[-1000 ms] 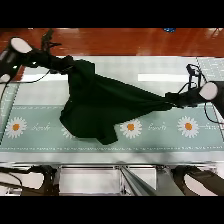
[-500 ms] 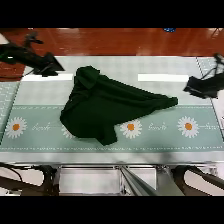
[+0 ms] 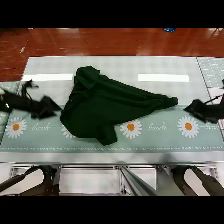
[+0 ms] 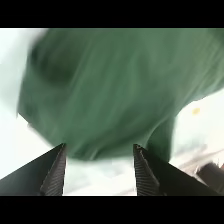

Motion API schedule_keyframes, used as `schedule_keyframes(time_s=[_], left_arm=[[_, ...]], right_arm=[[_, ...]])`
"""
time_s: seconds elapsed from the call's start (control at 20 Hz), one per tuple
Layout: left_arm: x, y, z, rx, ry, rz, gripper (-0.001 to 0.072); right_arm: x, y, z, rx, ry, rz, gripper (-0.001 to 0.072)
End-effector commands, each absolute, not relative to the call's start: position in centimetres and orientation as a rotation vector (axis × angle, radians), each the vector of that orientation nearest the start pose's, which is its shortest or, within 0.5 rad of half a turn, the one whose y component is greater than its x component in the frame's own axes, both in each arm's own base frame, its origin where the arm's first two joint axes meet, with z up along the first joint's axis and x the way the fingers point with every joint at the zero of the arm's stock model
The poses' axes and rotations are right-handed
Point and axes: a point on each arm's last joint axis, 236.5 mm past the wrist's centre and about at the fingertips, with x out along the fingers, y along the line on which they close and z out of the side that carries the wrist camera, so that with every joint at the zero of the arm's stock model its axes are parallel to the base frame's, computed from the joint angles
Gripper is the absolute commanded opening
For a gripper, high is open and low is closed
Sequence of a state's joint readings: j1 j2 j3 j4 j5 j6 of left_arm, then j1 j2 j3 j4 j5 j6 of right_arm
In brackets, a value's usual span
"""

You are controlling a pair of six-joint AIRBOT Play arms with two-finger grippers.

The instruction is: Fold the shirts.

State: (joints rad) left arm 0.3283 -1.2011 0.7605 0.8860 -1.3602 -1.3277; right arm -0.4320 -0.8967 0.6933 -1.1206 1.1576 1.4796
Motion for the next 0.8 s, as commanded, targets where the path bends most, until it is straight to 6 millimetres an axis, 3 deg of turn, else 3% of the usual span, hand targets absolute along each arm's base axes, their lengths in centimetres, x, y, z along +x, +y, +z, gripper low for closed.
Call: schedule_keyframes(time_s=[0.0, 0.2, 0.3, 0.5, 0.7, 0.75], left_arm=[[20.5, -8.3, -6.9, -0.835, 1.609, -0.286, 0.0509], [18.9, -8.6, -7.8, -0.862, 1.658, -0.257, 0.0509], [19.2, -9.2, -8.6, -0.892, 1.636, -0.228, 0.0509], [19.8, -12.3, -10.8, -0.831, 1.615, -0.228, 0.0509], [22.5, -16.2, -11.8, -0.884, 1.532, -0.229, 0.0507], [23.2, -16.6, -12.0, -0.903, 1.512, -0.215, 0.0466]], right_arm=[[25.2, 0.1, -3.3, 0.678, 1.247, -0.018, 0.0407], [24.9, 0.4, -3.6, 0.684, 1.255, -0.013, 0.0407], [25.1, 0.5, -3.5, 0.691, 1.247, -0.011, 0.0407], [26.3, 0.4, -3.0, 0.722, 1.191, -0.016, 0.0406], [27.2, 0.2, -2.7, 0.732, 1.151, -0.023, 0.0407], [27.2, 0.1, -2.7, 0.729, 1.149, -0.026, 0.0406]])
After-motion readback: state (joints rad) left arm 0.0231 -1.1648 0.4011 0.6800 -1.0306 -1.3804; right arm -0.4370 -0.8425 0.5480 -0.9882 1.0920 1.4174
